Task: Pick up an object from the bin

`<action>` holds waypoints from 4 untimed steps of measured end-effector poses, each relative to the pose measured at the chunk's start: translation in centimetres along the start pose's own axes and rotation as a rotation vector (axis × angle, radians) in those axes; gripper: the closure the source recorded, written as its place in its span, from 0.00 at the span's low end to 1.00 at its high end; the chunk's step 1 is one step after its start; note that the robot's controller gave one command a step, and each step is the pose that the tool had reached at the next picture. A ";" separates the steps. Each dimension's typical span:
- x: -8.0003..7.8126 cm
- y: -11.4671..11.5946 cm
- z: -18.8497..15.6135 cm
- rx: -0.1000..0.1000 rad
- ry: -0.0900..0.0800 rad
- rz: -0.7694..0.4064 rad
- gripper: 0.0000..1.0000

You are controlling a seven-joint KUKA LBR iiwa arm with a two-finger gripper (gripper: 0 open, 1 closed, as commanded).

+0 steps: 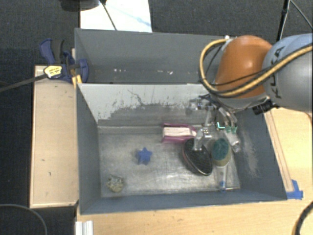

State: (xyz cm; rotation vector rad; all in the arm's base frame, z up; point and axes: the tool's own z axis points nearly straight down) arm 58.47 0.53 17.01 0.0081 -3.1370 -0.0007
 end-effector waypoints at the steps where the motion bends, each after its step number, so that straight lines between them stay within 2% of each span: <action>1: 1.6 -3.7 7.0 0.001 -0.022 -0.175 0.00; 3: 1.7 -3.8 7.3 0.000 -0.021 -0.238 0.00; 4: 1.7 -3.9 7.3 0.001 -0.022 -0.227 0.00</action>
Offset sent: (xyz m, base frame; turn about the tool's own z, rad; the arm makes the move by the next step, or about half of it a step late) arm -0.0287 -0.0488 -0.1001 -0.1976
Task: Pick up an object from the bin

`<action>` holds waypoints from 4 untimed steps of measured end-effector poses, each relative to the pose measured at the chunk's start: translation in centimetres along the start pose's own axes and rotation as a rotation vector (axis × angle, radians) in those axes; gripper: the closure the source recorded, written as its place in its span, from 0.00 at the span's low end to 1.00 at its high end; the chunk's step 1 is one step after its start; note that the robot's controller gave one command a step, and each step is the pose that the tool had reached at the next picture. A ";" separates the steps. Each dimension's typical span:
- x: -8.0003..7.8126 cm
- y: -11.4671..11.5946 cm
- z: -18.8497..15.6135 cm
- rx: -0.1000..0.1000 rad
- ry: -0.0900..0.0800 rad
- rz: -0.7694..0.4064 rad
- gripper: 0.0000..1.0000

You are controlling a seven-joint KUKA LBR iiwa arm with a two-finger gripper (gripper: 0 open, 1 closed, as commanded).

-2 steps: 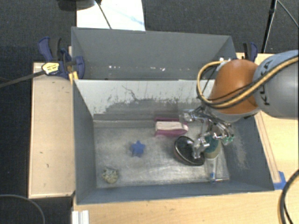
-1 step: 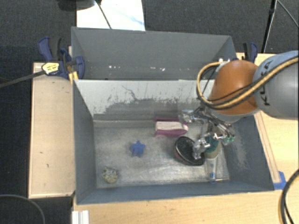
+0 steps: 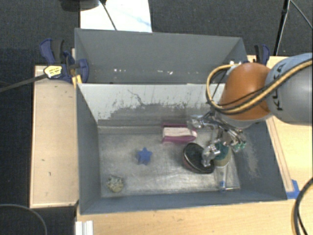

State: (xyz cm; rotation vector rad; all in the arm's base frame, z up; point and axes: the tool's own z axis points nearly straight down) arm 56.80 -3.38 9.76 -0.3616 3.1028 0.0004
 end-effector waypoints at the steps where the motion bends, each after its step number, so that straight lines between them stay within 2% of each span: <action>1: 0.2 0.0 0.2 0.001 0.004 0.070 0.00; 2: 0.2 0.1 0.2 0.001 0.003 0.080 0.00; 4: 0.4 -0.1 0.3 0.002 0.008 0.193 0.00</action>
Offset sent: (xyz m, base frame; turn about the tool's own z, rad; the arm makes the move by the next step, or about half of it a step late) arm -0.0147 0.0135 -0.0276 0.1373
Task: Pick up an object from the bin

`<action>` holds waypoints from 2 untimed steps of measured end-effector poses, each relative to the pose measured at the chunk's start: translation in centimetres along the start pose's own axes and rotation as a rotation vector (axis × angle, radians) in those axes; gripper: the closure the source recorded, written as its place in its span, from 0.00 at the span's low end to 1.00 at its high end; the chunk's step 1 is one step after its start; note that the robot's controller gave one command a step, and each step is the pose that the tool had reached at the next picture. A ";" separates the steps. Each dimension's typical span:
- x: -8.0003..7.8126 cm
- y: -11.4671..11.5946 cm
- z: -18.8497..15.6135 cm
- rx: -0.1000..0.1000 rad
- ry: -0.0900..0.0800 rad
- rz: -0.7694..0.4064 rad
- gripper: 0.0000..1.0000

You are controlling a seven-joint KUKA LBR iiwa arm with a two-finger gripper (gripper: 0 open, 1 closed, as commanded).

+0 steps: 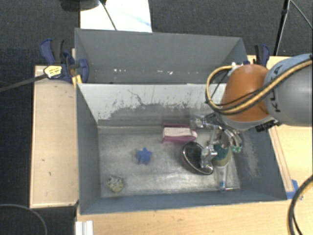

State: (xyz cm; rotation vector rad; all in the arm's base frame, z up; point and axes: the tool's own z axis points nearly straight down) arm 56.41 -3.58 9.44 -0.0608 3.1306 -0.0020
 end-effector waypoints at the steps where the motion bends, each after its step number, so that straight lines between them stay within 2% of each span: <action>1: 2.5 2.1 0.0 0.004 -0.025 -0.141 0.00; 2: 2.8 0.7 1.8 -0.003 -0.010 -0.192 0.00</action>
Offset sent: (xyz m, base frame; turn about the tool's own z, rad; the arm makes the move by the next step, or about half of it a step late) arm -0.0382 0.0219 -0.0144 -0.1444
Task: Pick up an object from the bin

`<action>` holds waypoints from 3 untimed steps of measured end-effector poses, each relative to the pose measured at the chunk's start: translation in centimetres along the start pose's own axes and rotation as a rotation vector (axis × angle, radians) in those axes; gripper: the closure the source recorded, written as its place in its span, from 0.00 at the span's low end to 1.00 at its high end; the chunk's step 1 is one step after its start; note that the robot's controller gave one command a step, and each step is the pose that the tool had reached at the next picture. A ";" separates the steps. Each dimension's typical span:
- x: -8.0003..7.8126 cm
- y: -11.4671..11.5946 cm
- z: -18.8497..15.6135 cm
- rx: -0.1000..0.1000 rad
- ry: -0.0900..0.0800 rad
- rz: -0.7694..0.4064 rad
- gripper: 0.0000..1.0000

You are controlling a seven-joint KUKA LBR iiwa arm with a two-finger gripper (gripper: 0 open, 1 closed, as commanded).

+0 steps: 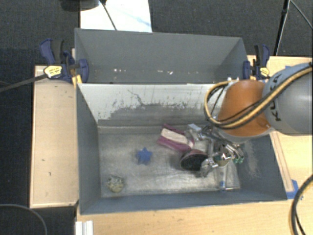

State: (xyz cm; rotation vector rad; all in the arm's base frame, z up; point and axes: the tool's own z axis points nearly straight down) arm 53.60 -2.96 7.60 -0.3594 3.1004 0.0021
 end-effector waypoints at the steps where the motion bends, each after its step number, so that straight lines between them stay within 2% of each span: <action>1: -0.4 -0.2 -0.5 0.006 -0.016 0.001 1.00; 2: -0.3 -2.7 -17.3 0.003 0.010 0.032 1.00; 3: 1.0 -1.4 -17.1 -0.003 0.023 -0.082 1.00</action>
Offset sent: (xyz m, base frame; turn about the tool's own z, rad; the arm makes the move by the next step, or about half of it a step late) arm 0.0000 0.0000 0.0000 0.0000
